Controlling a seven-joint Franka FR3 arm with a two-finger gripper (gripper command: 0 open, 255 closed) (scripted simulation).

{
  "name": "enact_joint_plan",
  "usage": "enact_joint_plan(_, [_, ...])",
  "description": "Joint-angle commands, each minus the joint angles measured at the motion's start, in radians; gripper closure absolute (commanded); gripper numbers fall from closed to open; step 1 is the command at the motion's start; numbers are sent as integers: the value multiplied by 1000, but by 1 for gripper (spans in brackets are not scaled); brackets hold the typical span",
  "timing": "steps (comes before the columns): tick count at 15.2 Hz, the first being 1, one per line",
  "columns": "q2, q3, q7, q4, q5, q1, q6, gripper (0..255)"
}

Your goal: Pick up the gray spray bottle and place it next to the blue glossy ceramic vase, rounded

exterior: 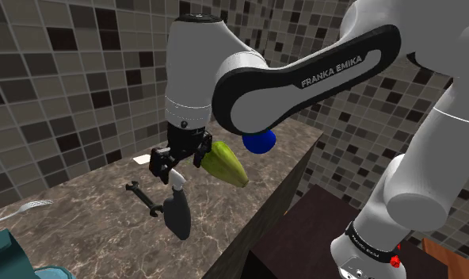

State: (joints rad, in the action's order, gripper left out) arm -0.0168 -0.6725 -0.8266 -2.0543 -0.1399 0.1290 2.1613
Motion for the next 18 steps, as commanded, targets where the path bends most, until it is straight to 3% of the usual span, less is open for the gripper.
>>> enact_joint_plan(1, [-27, -3, -22, 0, -24, 4, 20, 0])
enact_joint_plan(7, [-76, 3, -53, -29, -71, 8, 83, 0])
enact_joint_plan(14, [-76, 3, -53, -29, -70, 8, 83, 0])
enact_joint_plan(15, [-76, 3, -53, -29, -70, 8, 83, 255])
enact_joint_plan(18, [-76, 3, -53, -29, -70, 8, 83, 255])
